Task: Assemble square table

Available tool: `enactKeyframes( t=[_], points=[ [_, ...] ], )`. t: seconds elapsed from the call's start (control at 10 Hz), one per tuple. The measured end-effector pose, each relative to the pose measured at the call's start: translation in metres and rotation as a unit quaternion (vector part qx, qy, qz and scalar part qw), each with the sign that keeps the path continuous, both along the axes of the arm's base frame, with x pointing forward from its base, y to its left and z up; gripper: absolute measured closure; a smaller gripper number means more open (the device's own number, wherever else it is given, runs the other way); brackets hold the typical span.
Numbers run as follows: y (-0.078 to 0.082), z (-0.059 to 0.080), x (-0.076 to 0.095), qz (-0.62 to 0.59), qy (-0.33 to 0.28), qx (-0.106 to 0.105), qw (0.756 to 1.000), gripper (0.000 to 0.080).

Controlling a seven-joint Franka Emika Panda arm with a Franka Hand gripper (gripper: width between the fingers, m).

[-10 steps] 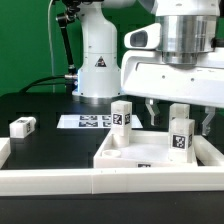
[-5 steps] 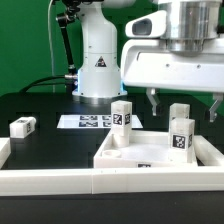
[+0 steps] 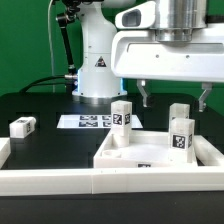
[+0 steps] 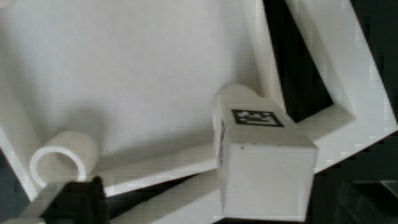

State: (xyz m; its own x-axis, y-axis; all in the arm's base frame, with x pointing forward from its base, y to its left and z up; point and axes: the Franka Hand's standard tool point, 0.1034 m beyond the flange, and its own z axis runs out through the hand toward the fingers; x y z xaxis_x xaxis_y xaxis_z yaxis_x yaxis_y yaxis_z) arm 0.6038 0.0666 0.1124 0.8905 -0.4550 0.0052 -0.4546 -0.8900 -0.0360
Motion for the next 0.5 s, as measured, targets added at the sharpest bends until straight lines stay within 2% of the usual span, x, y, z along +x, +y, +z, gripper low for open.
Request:
enactKeyframes(
  t=[0.1, 0.5],
  points=[
    [-0.0029, 0.0032, 0.0016, -0.003, -0.003, 0.000, 1.000, 0.0150],
    [-0.0052, 0.0011, 0.0012, -0.004, -0.001, 0.000, 1.000, 0.0150]
  ],
)
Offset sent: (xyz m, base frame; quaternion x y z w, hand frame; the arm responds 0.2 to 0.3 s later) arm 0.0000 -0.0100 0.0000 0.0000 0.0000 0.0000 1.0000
